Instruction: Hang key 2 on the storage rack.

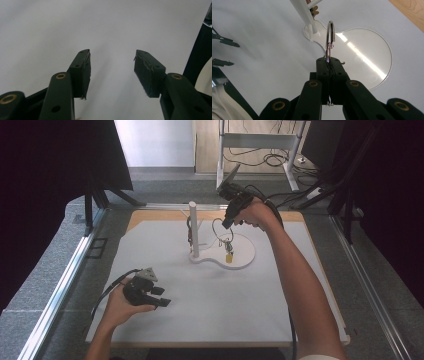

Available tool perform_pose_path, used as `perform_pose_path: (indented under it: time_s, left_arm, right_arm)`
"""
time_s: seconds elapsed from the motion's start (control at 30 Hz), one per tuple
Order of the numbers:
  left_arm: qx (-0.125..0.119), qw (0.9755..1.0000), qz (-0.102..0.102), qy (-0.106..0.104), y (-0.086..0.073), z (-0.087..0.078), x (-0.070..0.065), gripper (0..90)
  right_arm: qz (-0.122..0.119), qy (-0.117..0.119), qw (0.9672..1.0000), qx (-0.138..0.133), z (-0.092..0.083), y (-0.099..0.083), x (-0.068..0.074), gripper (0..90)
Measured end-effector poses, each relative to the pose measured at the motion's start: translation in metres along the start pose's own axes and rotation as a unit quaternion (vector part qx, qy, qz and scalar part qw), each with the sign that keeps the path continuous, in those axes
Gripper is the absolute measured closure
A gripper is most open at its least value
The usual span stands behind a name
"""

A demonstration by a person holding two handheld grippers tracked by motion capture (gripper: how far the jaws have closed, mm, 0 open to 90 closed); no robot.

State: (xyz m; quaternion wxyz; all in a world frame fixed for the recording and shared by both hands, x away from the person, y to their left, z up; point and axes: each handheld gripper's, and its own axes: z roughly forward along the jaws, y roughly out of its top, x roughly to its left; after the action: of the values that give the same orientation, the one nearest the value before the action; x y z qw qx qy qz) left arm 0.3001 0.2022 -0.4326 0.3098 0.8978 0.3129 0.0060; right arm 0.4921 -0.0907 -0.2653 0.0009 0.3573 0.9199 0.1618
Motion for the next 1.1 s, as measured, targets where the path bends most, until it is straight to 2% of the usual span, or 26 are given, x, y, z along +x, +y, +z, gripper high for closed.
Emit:
perform_pose_path:
  time_s: [0.07,0.77,0.8,0.83,1.1]
  left_arm:
    - [0.0,1.0,0.0,-0.001,0.0,0.0,0.0,47.8]
    - [-0.006,1.0,-0.001,-0.003,-0.001,-0.002,0.0,47.8]
    - [-0.006,1.0,-0.001,-0.002,-0.001,-0.002,0.0,47.8]
    - [-0.006,1.0,-0.001,-0.003,-0.001,-0.003,0.0,47.8]
    - [-0.007,1.0,-0.002,-0.002,-0.002,-0.004,-0.001,47.8]
  right_arm:
    - [0.005,0.0,1.0,0.001,0.0,0.001,0.001,87.5]
    - [-0.003,0.001,1.0,-0.001,0.02,0.015,-0.004,87.5]
    - [0.002,0.0,1.0,0.0,0.021,0.016,-0.003,87.4]
    - [-0.006,0.001,1.0,-0.003,0.024,0.018,-0.004,87.5]
    - [-0.001,-0.002,1.0,-0.002,0.027,0.025,-0.004,87.5]
